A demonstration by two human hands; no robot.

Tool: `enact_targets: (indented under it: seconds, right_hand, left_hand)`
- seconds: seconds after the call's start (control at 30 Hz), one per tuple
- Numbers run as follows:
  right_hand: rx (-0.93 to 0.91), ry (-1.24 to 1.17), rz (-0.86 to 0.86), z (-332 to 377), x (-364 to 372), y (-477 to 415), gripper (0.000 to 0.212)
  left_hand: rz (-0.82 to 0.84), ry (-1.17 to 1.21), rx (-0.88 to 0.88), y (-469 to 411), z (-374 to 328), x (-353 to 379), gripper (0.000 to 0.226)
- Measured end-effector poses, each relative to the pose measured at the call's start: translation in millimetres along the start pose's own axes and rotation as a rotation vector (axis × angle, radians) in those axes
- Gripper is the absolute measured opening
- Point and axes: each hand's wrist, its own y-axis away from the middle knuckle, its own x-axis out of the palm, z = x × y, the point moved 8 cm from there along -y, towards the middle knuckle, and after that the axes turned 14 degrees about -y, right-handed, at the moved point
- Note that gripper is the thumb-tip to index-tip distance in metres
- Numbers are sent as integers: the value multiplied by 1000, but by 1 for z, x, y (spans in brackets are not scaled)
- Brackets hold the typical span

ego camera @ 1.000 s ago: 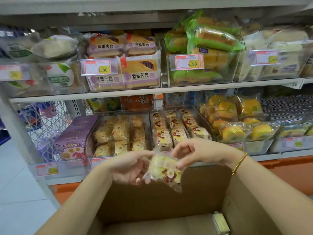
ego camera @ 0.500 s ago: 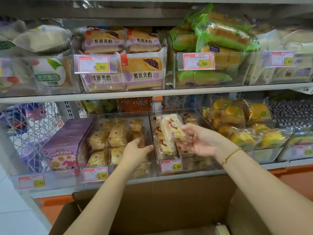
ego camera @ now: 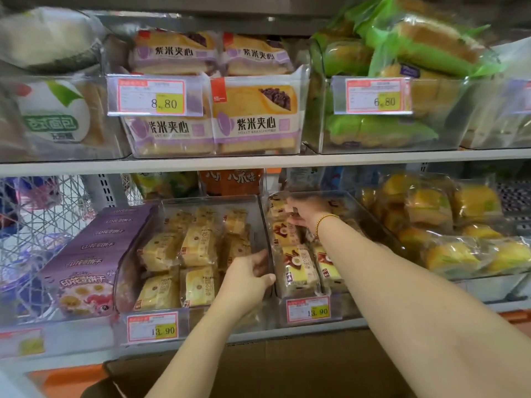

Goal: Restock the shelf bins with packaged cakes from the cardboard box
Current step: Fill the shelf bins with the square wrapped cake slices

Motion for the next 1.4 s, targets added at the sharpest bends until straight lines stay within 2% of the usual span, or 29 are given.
enact_targets:
  seconds: [0.07,0.13,0.2,0.27,0.47,0.53,0.6,0.7,0.77,0.83,0.9,0.97,1.07,1.13,1.2,1.27,1.33,1.4]
  right_hand:
    - [-188,359,-23,13,2,-1,32]
    - [-294,545,23,23,12,4,40]
    - [-365,632,12,29,16,6,42]
    - [-414,662,-38,33,17,8,35]
    - [-451,766,-53,43,15,37,26]
    - [-574,752,14,49,5,75,12]
    - [-637,760,126,45,-13,124,21]
    - [-517,892,371,9,-43,179,29]
    - [-366,968,490,-30,-70,194,26]
    - [-199,1071,561,-84,-100,192,22]
    - [25,1136,625,-154,-134,183,18]
    - [271,1137,669,-227,-169,180,15]
    - [553,1188,692,-325,-217,193,25]
    - [654,1242,703,-378,-244,208,29]
    - [741,1295,712,-417,-266,227,31]
    - [826,1340,711,-441,-284,243,38]
    - [850,1320,648,-451,-296,248,42]
    - [847,1289,548,-456,-307,247,70]
  left_hand:
    - [-11,1,-4,-3,2,-1,63]
    - [-16,-3,-2,-4,3,0,63]
    - [-22,-5,-1,-3,1,1,61]
    - [-58,-28,-9,-3,-1,-2,58]
    - [-120,-53,-81,0,-3,-11,48]
    - [-182,-46,-88,7,-3,-14,40]
    - [-322,-75,-40,21,-8,-16,28]
    - [-581,-122,166,60,-21,-8,17]
    - [-622,-105,324,90,-24,18,4]
    - [-541,-71,373,110,-9,58,9]
    - [-390,-106,305,115,22,105,13]
    - [-168,-222,168,112,63,155,13]
    - [247,-336,-118,126,144,227,7]
    - [558,-415,-246,154,196,266,12]
    - [814,-524,-234,182,229,294,23]
    - [936,-634,-220,198,246,309,24]
    - [1014,-600,-310,210,260,326,19]
    - [1130,-513,-500,229,273,343,19]
